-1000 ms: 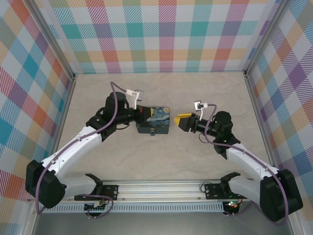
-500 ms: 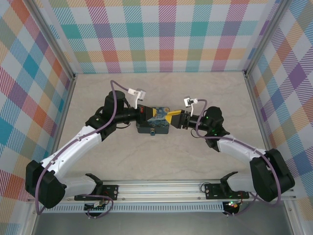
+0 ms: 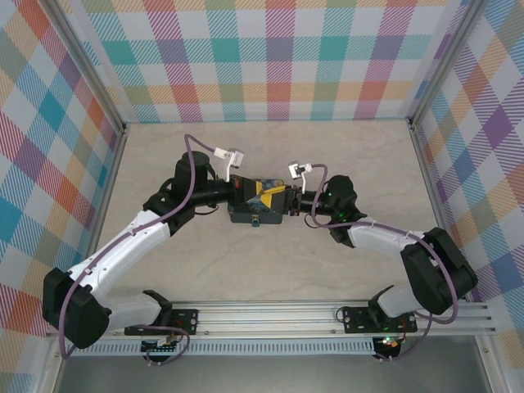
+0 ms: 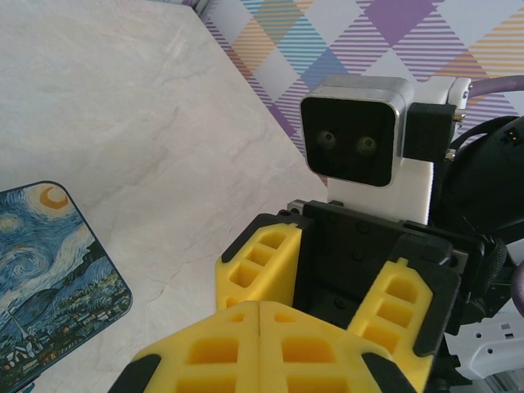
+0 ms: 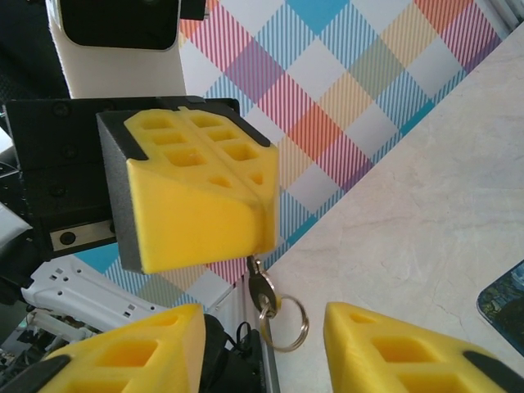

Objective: Unlock the padlock with the key

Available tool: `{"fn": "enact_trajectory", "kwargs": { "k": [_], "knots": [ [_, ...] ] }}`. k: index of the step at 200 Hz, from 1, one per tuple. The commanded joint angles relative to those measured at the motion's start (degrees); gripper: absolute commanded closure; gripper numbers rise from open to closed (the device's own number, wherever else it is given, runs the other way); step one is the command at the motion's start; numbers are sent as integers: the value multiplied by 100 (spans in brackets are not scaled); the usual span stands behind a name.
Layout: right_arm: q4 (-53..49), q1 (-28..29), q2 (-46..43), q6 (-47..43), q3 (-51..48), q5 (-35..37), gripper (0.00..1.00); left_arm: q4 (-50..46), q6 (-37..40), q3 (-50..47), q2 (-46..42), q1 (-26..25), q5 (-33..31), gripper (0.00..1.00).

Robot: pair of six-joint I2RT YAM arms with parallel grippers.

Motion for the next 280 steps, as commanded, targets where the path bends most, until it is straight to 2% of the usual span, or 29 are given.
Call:
{"fn": "enact_trajectory", "kwargs": {
  "k": [1, 80, 151, 181, 204, 212, 228, 247, 280],
  "knots": [
    [395, 47, 51, 83, 215, -140, 63, 215, -35, 89, -21, 66, 146, 100],
    [294, 56, 25, 39, 220, -127, 81, 224, -18, 72, 29, 65, 138, 100],
    [174, 67, 28, 30, 256, -118, 87, 279, -20, 54, 74, 66, 211, 100],
    [111, 82, 17, 18, 265, -115, 92, 279, -9, 55, 84, 66, 220, 100],
    [-197, 82, -121, -153, 230, 34, 97, 139, 69, 79, 35, 66, 69, 81],
    [-415, 82, -216, -281, 203, 130, 97, 62, 120, 91, -14, 66, -42, 72],
    [-1003, 83, -427, -576, 177, 321, 98, -103, 211, 89, -165, 66, -296, 62],
    [-2063, 83, -682, -994, 206, 658, 98, -356, 305, 48, -365, 66, -679, 43],
    [-3586, 69, -919, -1516, 254, 1533, 98, -806, 342, -340, -736, 66, -1433, 27]
  ]
}}
